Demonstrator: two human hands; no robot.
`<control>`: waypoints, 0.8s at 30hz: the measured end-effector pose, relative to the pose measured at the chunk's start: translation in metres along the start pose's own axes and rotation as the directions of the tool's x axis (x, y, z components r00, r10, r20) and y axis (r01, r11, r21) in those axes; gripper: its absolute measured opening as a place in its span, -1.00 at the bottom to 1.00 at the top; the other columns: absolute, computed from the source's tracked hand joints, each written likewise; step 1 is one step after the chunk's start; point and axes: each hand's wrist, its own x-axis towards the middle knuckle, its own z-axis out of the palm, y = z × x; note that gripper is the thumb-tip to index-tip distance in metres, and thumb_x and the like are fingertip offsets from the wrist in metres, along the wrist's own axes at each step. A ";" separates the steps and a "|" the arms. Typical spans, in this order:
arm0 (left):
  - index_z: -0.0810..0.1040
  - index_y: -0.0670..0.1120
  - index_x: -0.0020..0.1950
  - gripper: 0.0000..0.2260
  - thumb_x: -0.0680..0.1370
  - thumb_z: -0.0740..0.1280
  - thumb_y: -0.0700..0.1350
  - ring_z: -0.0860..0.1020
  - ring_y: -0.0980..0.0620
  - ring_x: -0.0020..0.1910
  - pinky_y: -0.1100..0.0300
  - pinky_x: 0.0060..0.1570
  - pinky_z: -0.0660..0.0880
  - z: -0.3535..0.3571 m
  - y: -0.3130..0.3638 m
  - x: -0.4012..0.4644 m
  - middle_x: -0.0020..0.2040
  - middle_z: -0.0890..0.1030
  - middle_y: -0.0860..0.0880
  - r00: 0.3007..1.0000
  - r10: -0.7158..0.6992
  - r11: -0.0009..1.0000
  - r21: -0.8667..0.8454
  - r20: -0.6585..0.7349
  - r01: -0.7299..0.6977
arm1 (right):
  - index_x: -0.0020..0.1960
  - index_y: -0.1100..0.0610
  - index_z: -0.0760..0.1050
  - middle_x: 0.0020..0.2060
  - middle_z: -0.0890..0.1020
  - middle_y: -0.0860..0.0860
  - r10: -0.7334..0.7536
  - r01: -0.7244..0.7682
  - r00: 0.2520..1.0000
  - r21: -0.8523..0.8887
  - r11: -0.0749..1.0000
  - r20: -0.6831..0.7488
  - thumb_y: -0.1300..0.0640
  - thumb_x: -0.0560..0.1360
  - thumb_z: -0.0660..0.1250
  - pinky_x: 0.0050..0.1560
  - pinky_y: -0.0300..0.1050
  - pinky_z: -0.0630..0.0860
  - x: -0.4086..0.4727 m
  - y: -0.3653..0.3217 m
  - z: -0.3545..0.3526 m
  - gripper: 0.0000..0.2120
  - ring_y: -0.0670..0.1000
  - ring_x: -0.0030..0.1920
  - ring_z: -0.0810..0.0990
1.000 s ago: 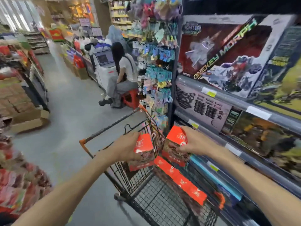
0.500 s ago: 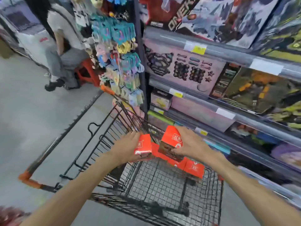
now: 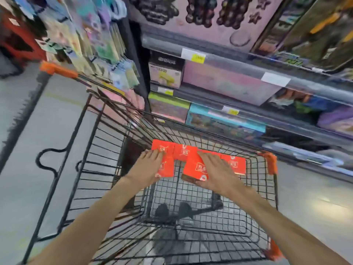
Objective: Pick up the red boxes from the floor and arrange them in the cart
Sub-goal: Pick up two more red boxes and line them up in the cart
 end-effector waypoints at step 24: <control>-0.05 -0.15 0.61 -0.15 0.55 0.41 0.08 0.10 -0.21 0.56 -0.13 0.54 0.08 0.126 -0.018 0.062 0.54 0.16 -0.22 0.991 -0.111 0.993 0.058 0.069 0.108 | 0.58 0.14 0.06 0.38 0.41 0.08 -0.121 0.108 0.991 -0.196 0.975 -0.053 -0.08 0.33 0.54 0.43 0.15 0.34 0.084 0.017 0.134 0.00 0.14 0.37 0.30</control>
